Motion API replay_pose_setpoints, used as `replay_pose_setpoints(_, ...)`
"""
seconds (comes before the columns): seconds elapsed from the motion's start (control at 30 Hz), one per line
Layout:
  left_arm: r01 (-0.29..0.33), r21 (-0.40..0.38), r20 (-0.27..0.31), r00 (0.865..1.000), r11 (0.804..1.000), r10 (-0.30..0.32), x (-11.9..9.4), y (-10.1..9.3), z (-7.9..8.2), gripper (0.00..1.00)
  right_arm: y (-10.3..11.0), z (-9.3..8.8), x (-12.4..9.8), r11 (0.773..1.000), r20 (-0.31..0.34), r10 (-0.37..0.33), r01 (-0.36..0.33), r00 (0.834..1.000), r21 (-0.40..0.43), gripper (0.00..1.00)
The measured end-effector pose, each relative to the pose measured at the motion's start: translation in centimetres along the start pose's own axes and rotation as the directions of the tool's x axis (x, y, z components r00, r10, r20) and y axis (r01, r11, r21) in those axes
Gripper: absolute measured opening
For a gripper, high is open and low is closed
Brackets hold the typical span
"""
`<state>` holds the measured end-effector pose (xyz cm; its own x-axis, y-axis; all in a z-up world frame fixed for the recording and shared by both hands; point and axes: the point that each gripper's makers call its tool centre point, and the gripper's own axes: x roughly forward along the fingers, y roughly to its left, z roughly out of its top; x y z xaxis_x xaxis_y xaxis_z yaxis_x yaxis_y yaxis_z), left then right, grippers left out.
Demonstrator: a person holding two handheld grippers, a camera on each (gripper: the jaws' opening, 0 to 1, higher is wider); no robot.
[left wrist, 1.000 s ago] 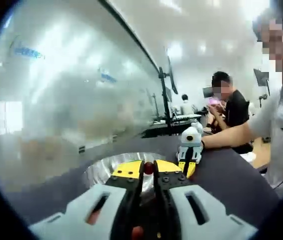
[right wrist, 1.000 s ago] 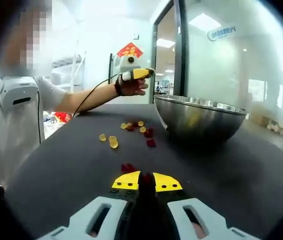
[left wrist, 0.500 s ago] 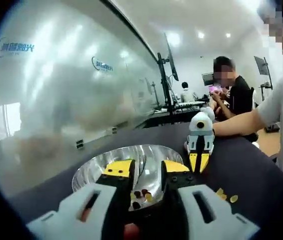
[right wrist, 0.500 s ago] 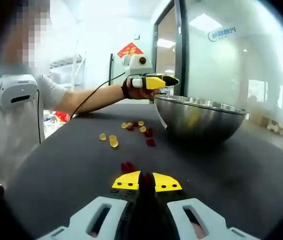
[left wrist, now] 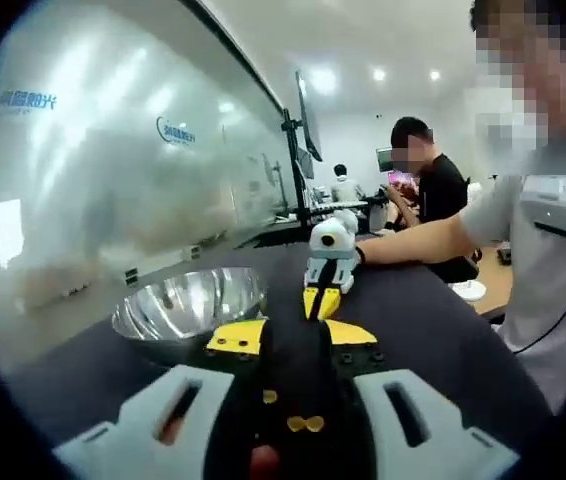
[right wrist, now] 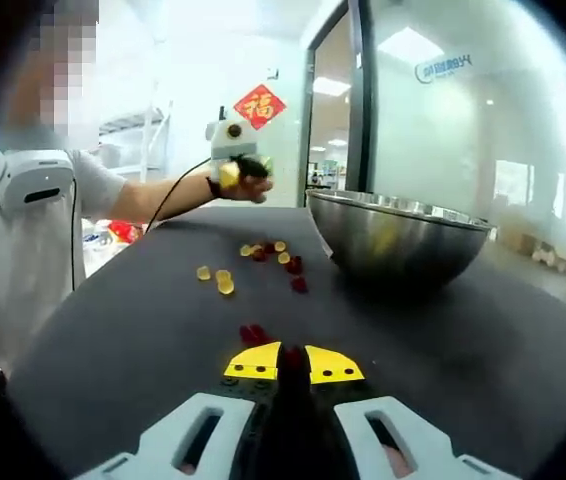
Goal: Pick candy and put bowl
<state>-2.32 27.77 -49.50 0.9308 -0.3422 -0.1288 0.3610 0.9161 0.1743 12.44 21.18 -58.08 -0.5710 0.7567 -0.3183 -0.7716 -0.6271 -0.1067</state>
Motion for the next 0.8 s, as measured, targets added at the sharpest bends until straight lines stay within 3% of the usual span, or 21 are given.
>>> replay_pose_setpoints(0.13, 0.011, -0.038, -0.048, 0.999, 0.999, -0.013, 0.1, -1.3, -4.3, 0.13, -0.4, -0.1, -0.1, 1.000, -0.008, -0.027, 0.027, 1.000, -0.004, 0.03)
replay_pose_setpoints(0.17, 0.009, -0.081, -0.052, 0.999, 0.997, -0.014, 0.3, -1.4, -5.2, 0.12, -0.4, -0.1, -0.1, 1.000, -0.008, -0.029, 0.029, 1.000, -0.003, 0.03)
replay_pose_setpoints(0.2, 0.010, -0.094, -0.084, 0.996, 0.995, -0.018, 0.5, -1.6, -6.1, 0.11, -0.5, -0.1, -0.1, 0.999, -0.007, -0.036, 0.036, 0.999, -0.003, 0.03)
replay_pose_setpoints(0.23, 0.020, -0.024, -0.157, 0.987, 1.000, -0.023, 0.6, -1.6, -6.8, 0.10, -0.7, 0.0, -0.3, 0.999, -0.004, -0.050, 0.050, 0.999, -0.001, 0.03)
replay_pose_setpoints(0.27, 0.023, 0.010, -0.108, 0.994, 1.000, -0.022, 0.8, -1.6, -6.0, 0.10, -1.0, 0.3, -0.5, 0.998, 0.009, -0.062, 0.061, 0.998, 0.007, 0.03)
replay_pose_setpoints(0.3, 0.029, -0.039, -0.054, 0.998, 0.999, -0.032, 0.8, -1.8, -5.3, 0.10, -1.0, 1.2, -0.8, 0.998, 0.047, -0.067, 0.067, 0.997, 0.010, 0.03)
replay_pose_setpoints(0.33, 0.029, -0.089, -0.051, 0.998, 0.996, -0.034, 0.6, -1.8, -5.2, 0.10, -1.1, 2.2, -1.2, 0.997, 0.081, -0.074, 0.073, 0.994, 0.015, 0.03)
replay_pose_setpoints(0.43, 0.025, -0.065, -0.036, 0.999, 0.998, -0.027, 0.3, -1.2, -4.9, 0.10, -2.3, 5.5, -2.2, 0.992, 0.160, -0.128, 0.129, 0.979, 0.002, 0.03)
replay_pose_setpoints(0.53, 0.033, -0.044, -0.060, 0.998, 0.998, -0.035, 0.3, -1.5, -5.4, 0.11, -3.9, 10.3, -2.5, 0.985, 0.258, -0.169, 0.173, 0.951, 0.007, 0.03)
replay_pose_setpoints(0.67, 0.048, -0.034, -0.086, 0.995, 0.998, -0.051, 0.4, -2.1, -5.9, 0.11, -7.4, 13.8, -1.0, 0.968, 0.254, -0.251, 0.249, 0.934, 0.041, 0.03)
replay_pose_setpoints(0.8, 0.050, -0.033, -0.090, 0.995, 0.998, -0.052, 0.2, -2.1, -5.9, 0.11, -9.2, 13.5, 2.6, 0.964, 0.170, -0.266, 0.264, 0.949, 0.031, 0.04)
